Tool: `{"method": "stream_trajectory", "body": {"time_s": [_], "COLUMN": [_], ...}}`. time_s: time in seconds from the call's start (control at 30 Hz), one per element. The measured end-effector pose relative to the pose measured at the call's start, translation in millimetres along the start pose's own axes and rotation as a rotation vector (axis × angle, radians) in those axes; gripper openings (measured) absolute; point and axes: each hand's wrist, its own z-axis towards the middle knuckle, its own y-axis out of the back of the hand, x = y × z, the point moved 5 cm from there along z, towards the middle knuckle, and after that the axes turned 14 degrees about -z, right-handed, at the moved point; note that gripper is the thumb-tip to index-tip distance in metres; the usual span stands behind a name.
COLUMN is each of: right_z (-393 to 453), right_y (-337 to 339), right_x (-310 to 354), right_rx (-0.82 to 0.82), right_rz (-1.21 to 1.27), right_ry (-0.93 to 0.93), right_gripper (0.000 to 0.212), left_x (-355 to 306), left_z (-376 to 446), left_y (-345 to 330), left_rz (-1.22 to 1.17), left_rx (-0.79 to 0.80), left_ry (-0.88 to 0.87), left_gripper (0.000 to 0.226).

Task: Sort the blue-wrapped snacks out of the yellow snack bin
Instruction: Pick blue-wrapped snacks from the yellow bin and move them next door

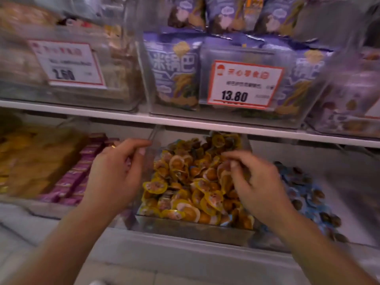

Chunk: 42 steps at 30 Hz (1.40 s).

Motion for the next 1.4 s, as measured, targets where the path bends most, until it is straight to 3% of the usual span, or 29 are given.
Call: {"method": "stream_trajectory", "body": {"time_s": [0.13,0.23,0.37,0.5,0.7,0.77,0.83,0.93,1.0,1.13,1.23,1.3,1.4], "right_z": [-3.3,-3.8,14.4,35.9,50.3,51.1,51.9,52.3,51.9,43.1,23.6,17.1,17.9], "right_y": [-71.9,-112.2,-130.7,-123.5,-109.1,-105.2,-98.9,-83.1,-73.9,-80.0,-110.2,-123.5,-126.6], "right_x": [57.3,68.1,54.6,33.3,5.6,4.6,5.3,7.0,8.0,26.5,35.4,26.8,17.0], "right_rx": [0.422,0.564,0.547,0.357,0.392,0.413,0.406,0.361,0.337,0.301,0.486,0.592,0.626], "right_rz": [-0.077,-0.228,-0.368,-0.327,-0.270,-0.320,-0.435,-0.628,-0.707,-0.561,-0.540,-0.585,-0.601], "right_ry": [0.243,0.291,0.272,0.110,-0.083,-0.064,-0.039,-0.001,0.014,0.155,0.317,0.320,0.292], "right_gripper": [0.033,0.045,0.050,0.029,0.018,0.019,0.021,0.022,0.022,0.024,0.033,0.046,0.063], "left_x": [19.3,29.1,33.2,32.4,7.9,-10.4,-22.0,-12.5,-4.6,2.5,5.7,6.1,8.8], "left_z": [-14.6,-27.4,-30.9,-25.0,-31.1,-34.0,-41.2,-51.5,-53.7,-51.2,-45.3,-39.8,-38.1], "left_y": [-3.0,-8.0,-9.7,-4.8,-23.5,-35.9,-52.2,-73.6,-80.4,-86.3,-88.9,-92.8,-98.8], "left_rz": [0.061,0.120,0.170,0.165,0.341,0.272,0.246,0.311,0.327,0.392,0.455,0.518,0.653], "left_rx": [0.253,0.443,0.494,0.438,0.436,0.417,0.504,0.687,0.703,0.683,0.693,0.738,0.824], "left_ry": [-0.078,-0.083,-0.078,-0.057,-0.196,-0.301,-0.313,-0.100,-0.032,0.023,0.053,0.035,0.004], "left_gripper": [0.028,0.034,0.037,0.025,0.018,0.015,0.020,0.035,0.040,0.044,0.037,0.035,0.034]}}
